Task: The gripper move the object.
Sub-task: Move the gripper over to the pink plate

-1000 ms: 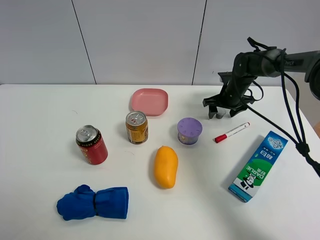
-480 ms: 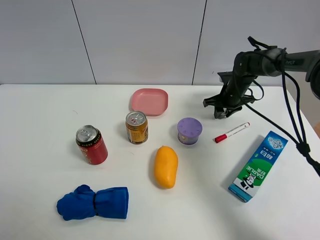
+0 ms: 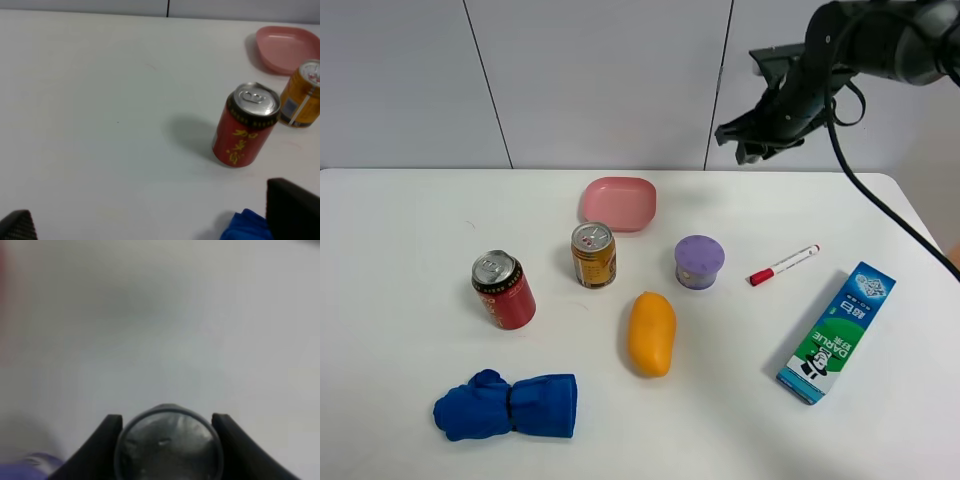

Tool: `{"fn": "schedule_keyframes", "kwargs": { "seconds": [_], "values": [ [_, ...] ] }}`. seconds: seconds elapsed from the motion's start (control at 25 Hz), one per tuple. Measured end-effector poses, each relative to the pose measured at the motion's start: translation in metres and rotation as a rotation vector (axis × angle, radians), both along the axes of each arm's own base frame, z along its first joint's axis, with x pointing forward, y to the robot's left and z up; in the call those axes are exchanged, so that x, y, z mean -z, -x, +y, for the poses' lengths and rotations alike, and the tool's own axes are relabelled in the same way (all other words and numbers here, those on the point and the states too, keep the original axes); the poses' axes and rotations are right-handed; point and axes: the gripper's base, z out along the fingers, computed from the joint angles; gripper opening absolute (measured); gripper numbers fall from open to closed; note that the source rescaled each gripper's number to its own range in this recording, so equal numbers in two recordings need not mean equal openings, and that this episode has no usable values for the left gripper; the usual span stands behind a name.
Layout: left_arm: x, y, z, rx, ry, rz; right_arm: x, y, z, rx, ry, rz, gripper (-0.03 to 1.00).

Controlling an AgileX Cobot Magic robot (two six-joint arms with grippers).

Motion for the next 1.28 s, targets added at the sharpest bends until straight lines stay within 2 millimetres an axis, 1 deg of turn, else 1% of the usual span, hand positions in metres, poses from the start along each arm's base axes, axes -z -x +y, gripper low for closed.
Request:
{"fn": "schedule_keyframes", "kwargs": {
  "seconds": [0.08, 0.12, 0.32, 0.36, 0.44, 0.56, 0.68, 0.8, 0.92, 1.04, 1.08, 1.24, 1.28],
  "values": [
    [0.000, 0.000, 0.000, 0.000, 0.000, 0.000, -0.016, 0.004, 0.021, -0.055, -0.014, -0.042, 0.00],
    [0.000, 0.000, 0.000, 0.000, 0.000, 0.000, -0.025, 0.006, 0.035, -0.086, -0.033, -0.067, 0.00],
    [0.000, 0.000, 0.000, 0.000, 0.000, 0.000, -0.056, 0.012, 0.088, -0.189, -0.111, -0.153, 0.00],
    [0.000, 0.000, 0.000, 0.000, 0.000, 0.000, -0.066, 0.018, 0.112, -0.243, -0.130, -0.190, 0.00],
    [0.000, 0.000, 0.000, 0.000, 0.000, 0.000, -0.074, 0.023, 0.131, -0.290, -0.141, -0.215, 0.00],
    [0.000, 0.000, 0.000, 0.000, 0.000, 0.000, -0.075, 0.034, 0.166, -0.377, -0.145, -0.226, 0.00],
    [0.000, 0.000, 0.000, 0.000, 0.000, 0.000, -0.066, 0.042, 0.195, -0.440, -0.143, -0.204, 0.00],
    [0.000, 0.000, 0.000, 0.000, 0.000, 0.000, -0.043, 0.045, 0.217, -0.481, -0.123, -0.144, 0.00],
    [0.000, 0.000, 0.000, 0.000, 0.000, 0.000, -0.015, 0.042, 0.229, -0.495, -0.106, -0.088, 0.00],
    [0.000, 0.000, 0.000, 0.000, 0.000, 0.000, 0.011, 0.039, 0.236, -0.498, -0.099, -0.037, 0.00],
    [0.000, 0.000, 0.000, 0.000, 0.000, 0.000, 0.011, 0.039, 0.236, -0.498, -0.099, -0.037, 0.00],
    [0.000, 0.000, 0.000, 0.000, 0.000, 0.000, 0.035, 0.034, 0.242, -0.501, -0.106, -0.013, 0.00],
    [0.000, 0.000, 0.000, 0.000, 0.000, 0.000, 0.044, 0.031, 0.244, -0.497, -0.112, -0.021, 0.00]
  ]
}}
